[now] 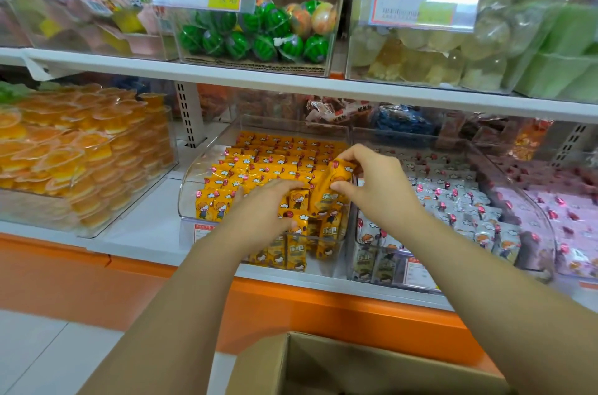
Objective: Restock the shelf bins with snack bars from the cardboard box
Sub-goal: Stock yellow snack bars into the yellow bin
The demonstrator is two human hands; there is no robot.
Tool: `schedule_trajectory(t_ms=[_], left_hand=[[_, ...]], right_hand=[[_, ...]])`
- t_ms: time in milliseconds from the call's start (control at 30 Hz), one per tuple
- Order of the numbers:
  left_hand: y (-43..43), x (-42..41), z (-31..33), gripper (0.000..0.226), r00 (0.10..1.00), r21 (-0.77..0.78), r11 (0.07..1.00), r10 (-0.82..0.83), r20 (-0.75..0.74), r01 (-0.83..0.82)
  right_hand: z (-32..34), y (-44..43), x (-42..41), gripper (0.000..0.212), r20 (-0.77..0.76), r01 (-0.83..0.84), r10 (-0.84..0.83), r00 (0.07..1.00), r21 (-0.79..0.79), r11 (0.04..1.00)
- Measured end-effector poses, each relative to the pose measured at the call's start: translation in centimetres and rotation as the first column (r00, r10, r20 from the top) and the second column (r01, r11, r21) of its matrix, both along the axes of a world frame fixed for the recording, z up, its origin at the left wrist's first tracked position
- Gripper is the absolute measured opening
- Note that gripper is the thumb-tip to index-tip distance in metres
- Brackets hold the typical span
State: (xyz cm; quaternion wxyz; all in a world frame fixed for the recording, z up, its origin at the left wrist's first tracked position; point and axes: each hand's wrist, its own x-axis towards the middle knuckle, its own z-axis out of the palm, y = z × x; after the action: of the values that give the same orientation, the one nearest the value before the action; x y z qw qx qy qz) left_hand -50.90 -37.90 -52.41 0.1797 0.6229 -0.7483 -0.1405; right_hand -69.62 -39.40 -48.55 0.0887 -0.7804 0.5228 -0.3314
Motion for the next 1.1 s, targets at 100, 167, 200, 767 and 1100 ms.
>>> schedule_trajectory(t_ms=[100,167,200,767,1100], left_hand=[[-0.1,0.0,0.0,0.069,1.0,-0.004,1.0,0.006,0.005,-0.006],[-0.2,0.0,0.0,0.071,1.0,-0.002,1.0,0.016,0.005,-0.016],[-0.1,0.0,-0.1,0.072,1.0,0.0,1.0,0.022,0.001,-0.022],[-0.4,-0.5,-0.2,0.057,0.979,0.167,0.986,-0.017,0.201,-0.017],[1.8,-0.6,-1.5,0.045,0.995,-0.196,0.976,0.092,-0.036,-0.097]], right_hand=[[-0.7,-1.0,0.8,0.036,-0.089,0.002,0.003,0.996,0.054,0.999],[-1.0,-1.6,1.8,0.04,-0.17,0.018,-0.004,0.985,0.08,0.997],[-1.0,-1.9,2.2,0.04,-0.23,0.037,-0.022,0.973,0.064,0.997],[-1.2,-1.9,2.1,0.034,-0.675,0.035,0.055,0.736,0.119,0.992],[-2.4,2.0,-1.3,0.042,-0.314,-0.154,0.141,0.939,-0.017,0.988]])
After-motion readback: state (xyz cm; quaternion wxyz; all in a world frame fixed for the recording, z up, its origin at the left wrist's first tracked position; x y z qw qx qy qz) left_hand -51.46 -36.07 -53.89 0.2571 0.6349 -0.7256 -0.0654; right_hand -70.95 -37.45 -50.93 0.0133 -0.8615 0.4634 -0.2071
